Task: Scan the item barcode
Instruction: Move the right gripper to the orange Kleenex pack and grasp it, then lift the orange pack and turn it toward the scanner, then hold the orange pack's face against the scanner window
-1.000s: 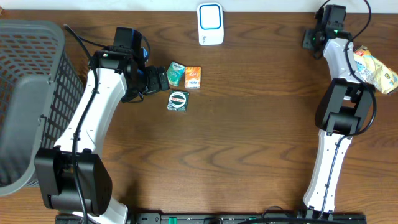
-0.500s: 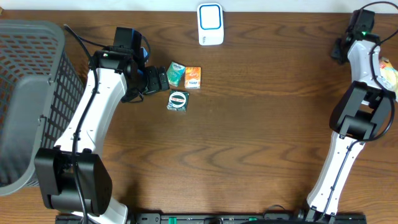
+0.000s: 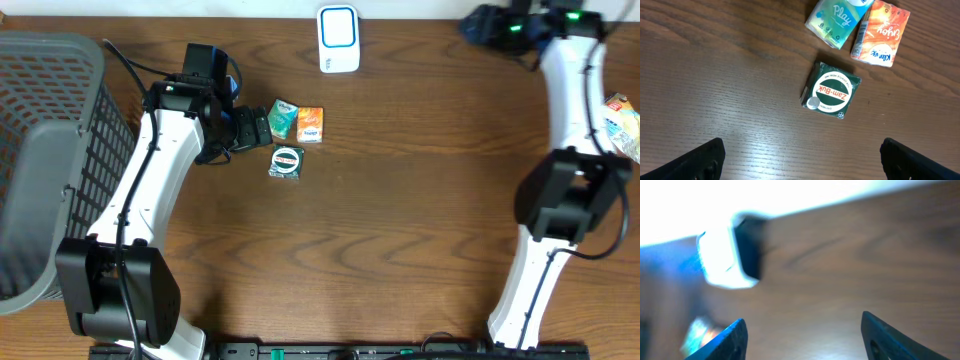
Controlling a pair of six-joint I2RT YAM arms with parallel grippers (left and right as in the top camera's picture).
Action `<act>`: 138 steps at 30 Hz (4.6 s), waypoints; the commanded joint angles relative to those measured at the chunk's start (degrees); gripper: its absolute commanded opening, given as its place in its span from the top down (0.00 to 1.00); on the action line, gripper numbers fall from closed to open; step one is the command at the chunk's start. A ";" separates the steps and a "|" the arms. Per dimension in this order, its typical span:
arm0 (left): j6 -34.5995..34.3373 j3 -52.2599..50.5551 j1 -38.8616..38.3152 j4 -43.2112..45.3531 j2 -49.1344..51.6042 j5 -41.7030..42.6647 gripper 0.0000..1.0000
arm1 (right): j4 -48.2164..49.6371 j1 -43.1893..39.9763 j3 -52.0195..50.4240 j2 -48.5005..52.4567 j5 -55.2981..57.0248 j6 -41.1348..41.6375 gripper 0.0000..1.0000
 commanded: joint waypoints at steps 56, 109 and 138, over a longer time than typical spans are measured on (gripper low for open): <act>0.52 0.74 0.15 -0.28 0.24 -0.59 0.02 | 19.12 31.63 -25.79 3.69 10.80 20.15 0.72; 0.52 0.74 0.15 -0.28 0.24 -0.59 0.02 | 24.90 11.61 -24.85 4.48 -58.45 -3.80 0.99; 0.52 0.74 0.15 -0.28 0.24 -0.59 0.02 | 10.99 20.90 -24.30 -9.25 23.26 -3.72 0.99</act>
